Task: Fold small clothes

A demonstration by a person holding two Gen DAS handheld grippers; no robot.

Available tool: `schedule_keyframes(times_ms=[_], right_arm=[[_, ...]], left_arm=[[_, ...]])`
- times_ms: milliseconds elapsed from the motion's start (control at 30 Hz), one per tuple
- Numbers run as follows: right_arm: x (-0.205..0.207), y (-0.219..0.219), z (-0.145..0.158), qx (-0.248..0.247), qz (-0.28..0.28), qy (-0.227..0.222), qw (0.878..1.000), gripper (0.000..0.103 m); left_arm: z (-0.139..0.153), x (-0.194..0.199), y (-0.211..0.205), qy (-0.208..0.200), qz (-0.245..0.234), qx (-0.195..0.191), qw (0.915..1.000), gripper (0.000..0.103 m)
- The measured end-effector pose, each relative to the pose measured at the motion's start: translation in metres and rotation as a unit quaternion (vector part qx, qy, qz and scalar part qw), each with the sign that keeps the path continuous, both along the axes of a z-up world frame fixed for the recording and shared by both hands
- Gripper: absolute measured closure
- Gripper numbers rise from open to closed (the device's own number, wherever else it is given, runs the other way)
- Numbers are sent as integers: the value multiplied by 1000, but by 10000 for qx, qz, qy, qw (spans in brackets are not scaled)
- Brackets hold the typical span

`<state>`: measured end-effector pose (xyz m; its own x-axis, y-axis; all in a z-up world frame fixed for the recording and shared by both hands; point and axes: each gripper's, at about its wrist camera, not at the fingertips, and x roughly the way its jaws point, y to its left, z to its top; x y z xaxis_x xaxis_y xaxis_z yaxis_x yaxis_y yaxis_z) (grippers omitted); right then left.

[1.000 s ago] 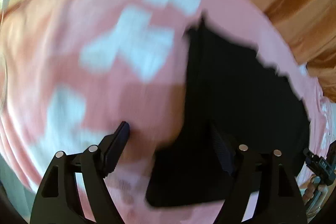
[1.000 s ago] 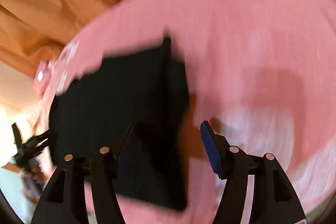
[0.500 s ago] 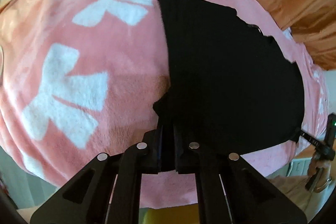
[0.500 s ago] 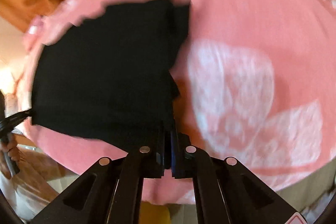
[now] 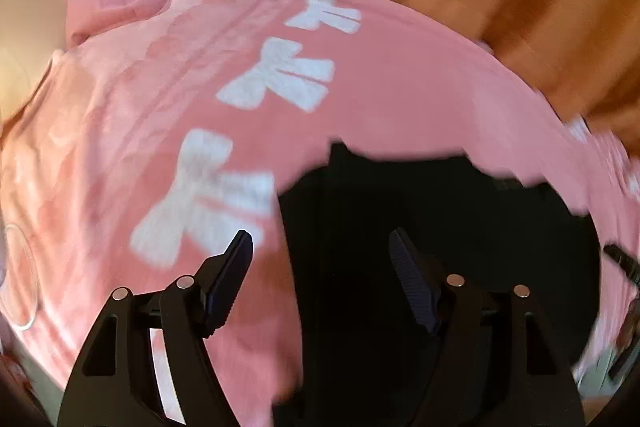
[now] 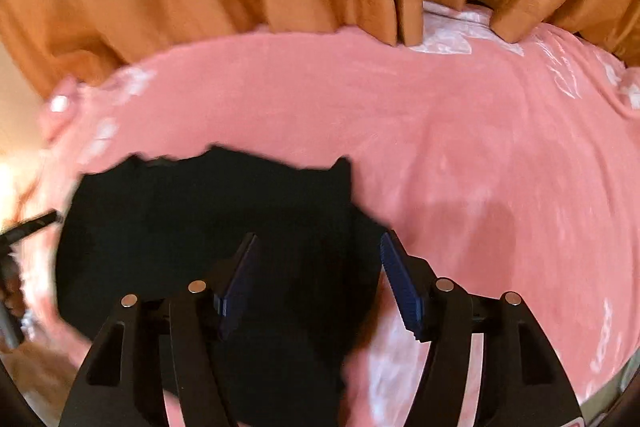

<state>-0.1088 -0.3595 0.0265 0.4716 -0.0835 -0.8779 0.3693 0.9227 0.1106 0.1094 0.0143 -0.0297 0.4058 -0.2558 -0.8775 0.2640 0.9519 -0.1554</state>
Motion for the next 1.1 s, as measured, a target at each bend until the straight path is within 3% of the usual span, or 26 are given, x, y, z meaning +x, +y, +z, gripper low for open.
schedule_keyframes(times_ms=[33,67,133,167,233,300,333,367,433,500,533,567,667,733,800,867,900,933,967,1000,1067,1100], right_arm=[[10,1,-12,30,6,114,9999,53],[20,-2,-23,117,17,277,9995,97],[37,-7,-26,332,-111,256,9991,100],[38,-7,-14,338,-123,2,9994,101],[39,-6,4,123,-20,-395,9991,101],[48,-19,-18,122,-79,64,9999,101],[51,-22,-32,224,-99,360,9991,101],[50,-27,-40,283,-211,366,9987,101],[50,-28,-26,54,-439,414,9982,94],[36,-16,14,-242,-503,-215,9982,84],[32,-7,25,-300,-381,-370,9981,83],[26,10,39,-303,-76,-606,9977,84],[17,56,38,233,714,-730,9945,88],[29,87,16,663,1186,-417,9898,94],[38,124,-10,720,1680,-32,9832,98],[47,151,-29,555,1988,245,9782,98],[51,160,-39,534,2029,407,9769,98],[53,164,-49,502,2032,547,9763,98],[56,166,-52,378,2037,435,9773,100],[48,173,-48,320,2049,451,9772,100],[54,170,-48,404,1977,472,9783,100],[55,167,-50,474,1933,451,9790,100]], left_arm=[[-9,8,-3,82,-15,48,10000,52],[-19,15,-7,242,-76,121,9996,75],[-22,18,-2,244,-54,44,9997,84],[-20,20,-2,187,-29,11,9998,89],[-18,28,3,20,99,-27,9999,90],[-23,34,3,87,148,77,9998,89],[-26,37,2,140,143,79,9998,88],[-25,36,4,124,177,57,9997,87],[-14,32,9,121,247,-25,9996,87],[3,19,22,68,385,-342,9987,69],[11,10,30,37,404,-543,9977,47],[17,-1,38,-2,451,-630,9970,32],[11,-36,57,112,602,-604,9963,27],[-6,-51,60,421,560,-635,9955,27],[-30,-62,63,782,638,-558,9933,27],[-28,-74,62,366,581,-522,9963,27],[-30,-75,58,442,425,-502,9969,28],[-31,-75,55,446,335,-473,9973,32],[-30,-75,55,362,321,-454,9978,48],[-29,-73,53,389,204,-598,9972,56],[-29,-67,53,582,78,-1005,9932,97],[-28,-65,51,736,36,-1269,9892,96]])
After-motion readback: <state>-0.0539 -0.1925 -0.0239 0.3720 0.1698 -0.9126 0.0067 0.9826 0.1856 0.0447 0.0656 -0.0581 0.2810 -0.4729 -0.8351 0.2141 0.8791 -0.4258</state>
